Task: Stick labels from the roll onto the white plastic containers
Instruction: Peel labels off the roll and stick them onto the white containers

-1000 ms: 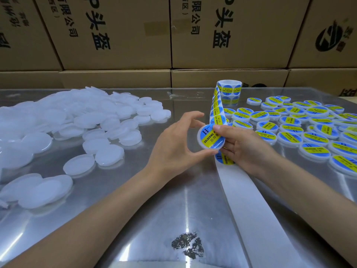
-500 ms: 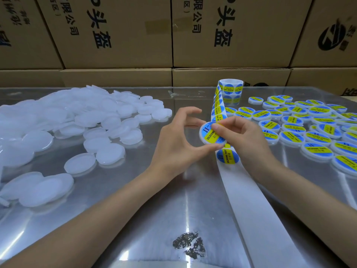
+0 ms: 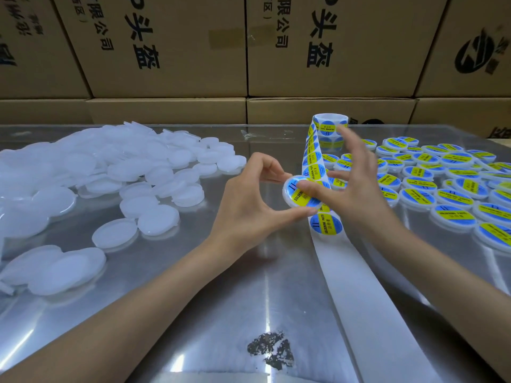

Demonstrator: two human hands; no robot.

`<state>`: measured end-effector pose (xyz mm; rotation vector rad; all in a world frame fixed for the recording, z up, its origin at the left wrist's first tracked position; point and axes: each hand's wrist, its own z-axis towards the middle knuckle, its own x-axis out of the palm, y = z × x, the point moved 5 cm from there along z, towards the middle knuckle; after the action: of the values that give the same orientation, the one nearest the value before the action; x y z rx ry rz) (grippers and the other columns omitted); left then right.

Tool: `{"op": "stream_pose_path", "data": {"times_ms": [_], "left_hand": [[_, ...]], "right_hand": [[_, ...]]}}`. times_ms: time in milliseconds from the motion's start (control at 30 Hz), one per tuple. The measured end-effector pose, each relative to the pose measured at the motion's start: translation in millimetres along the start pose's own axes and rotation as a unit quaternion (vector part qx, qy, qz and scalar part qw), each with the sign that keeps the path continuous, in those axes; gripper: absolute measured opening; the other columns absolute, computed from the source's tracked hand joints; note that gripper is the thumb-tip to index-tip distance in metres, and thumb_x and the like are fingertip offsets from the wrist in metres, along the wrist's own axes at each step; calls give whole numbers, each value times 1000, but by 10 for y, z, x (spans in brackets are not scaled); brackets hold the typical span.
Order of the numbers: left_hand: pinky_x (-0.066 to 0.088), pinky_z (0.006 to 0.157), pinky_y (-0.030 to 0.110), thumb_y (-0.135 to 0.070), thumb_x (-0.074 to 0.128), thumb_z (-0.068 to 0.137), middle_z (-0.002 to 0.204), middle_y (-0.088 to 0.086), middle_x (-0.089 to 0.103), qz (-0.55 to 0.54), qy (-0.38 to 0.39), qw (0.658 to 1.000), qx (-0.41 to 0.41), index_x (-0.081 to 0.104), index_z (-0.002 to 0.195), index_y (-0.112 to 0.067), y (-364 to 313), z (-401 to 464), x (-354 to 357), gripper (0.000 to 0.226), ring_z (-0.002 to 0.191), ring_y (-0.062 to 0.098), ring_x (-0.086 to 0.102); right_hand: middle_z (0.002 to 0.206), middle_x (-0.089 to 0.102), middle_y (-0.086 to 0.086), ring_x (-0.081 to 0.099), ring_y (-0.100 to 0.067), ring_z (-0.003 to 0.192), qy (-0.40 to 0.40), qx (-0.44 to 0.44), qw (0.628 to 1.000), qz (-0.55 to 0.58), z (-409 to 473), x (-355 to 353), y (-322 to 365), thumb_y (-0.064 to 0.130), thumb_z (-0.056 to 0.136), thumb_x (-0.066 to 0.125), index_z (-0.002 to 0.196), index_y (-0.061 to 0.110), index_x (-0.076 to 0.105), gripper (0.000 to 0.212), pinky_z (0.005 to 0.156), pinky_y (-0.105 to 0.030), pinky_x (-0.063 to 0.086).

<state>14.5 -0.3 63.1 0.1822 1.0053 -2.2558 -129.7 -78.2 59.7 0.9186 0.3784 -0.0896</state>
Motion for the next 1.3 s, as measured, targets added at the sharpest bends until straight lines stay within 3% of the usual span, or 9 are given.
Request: {"op": "stream_pose_path", "data": {"times_ms": [67, 133, 267, 367, 567, 800, 1000, 1167, 1300], "left_hand": [[44, 79, 10, -36, 89, 56, 93, -8, 69, 4, 6, 1000, 12, 47, 93, -15, -42, -1, 13, 60, 92, -1, 63], [46, 80, 13, -36, 89, 58, 94, -9, 68, 8, 8, 999, 30, 47, 94, -16, -85, 4, 39, 59, 93, -2, 62], [49, 83, 19, -31, 88, 61, 99, -7, 67, 10, 14, 999, 41, 48, 96, -20, -84, -12, 52, 55, 95, -2, 62], [49, 84, 18, -31, 88, 60, 98, -10, 64, 6, 20, 999, 39, 52, 99, -14, -47, -26, 54, 56, 95, -2, 61], [45, 93, 19, -36, 80, 71, 111, -8, 60, 40, 41, 996, 63, 56, 115, -12, -69, -46, 106, 56, 105, 2, 57], [19, 117, 35, -33, 58, 91, 149, -3, 37, 161, 184, 964, 106, 42, 140, -12, -73, -71, 252, 56, 142, 13, 26], [39, 102, 40, -16, 58, 89, 122, 10, 64, 204, 111, 949, 211, 68, 114, -4, -273, -91, 248, 29, 119, 31, 56], [53, 89, 35, 12, 72, 71, 107, 7, 71, 229, 85, 918, 312, 75, 98, -6, -300, -144, 221, 33, 99, 22, 69], [57, 78, 33, 0, 72, 77, 104, 6, 72, 252, 92, 880, 392, 76, 95, -7, -313, -193, 207, 19, 93, 21, 70]], "right_hand": [[121, 49, 4, 56, -13, 106, 1, 51, 998, 22, 9, -40, -4, 45, 65, 74, 130, 29, 38, 77, 84, -27, 52], [84, 66, 7, 62, -10, 74, 56, 106, 992, 51, -9, 12, -23, 59, 61, 62, 114, 19, 53, 67, 70, -29, 54], [43, 51, 8, 44, -4, 37, 155, 116, 978, 81, -101, 185, 5, 47, 75, 66, 70, 17, 60, 32, 38, -13, 36], [33, 42, 4, 40, -7, 32, 140, 130, 981, 47, -88, 183, -32, 39, 89, 57, 53, 16, 46, 45, 37, -10, 33], [34, 37, -8, 39, -13, 29, 84, 231, 962, 117, -102, 174, -119, 50, 96, 36, 47, 11, 46, 64, 39, -16, 43], [31, 40, 0, 34, -9, 26, 71, 286, 936, 193, -160, 217, -138, 49, 97, 36, 44, 16, 56, 66, 45, -27, 50], [29, 33, -1, 29, -9, 25, 54, 320, 914, 242, -180, 226, -124, 49, 97, 38, 53, 15, 52, 57, 38, -19, 44], [30, 33, 0, 29, -8, 24, 89, 346, 898, 257, -207, 283, -166, 50, 96, 39, 56, 13, 47, 56, 38, -18, 44], [30, 34, 3, 29, -6, 25, 96, 340, 895, 272, -198, 320, -191, 52, 95, 40, 36, 18, 53, 69, 41, -17, 42]]}}
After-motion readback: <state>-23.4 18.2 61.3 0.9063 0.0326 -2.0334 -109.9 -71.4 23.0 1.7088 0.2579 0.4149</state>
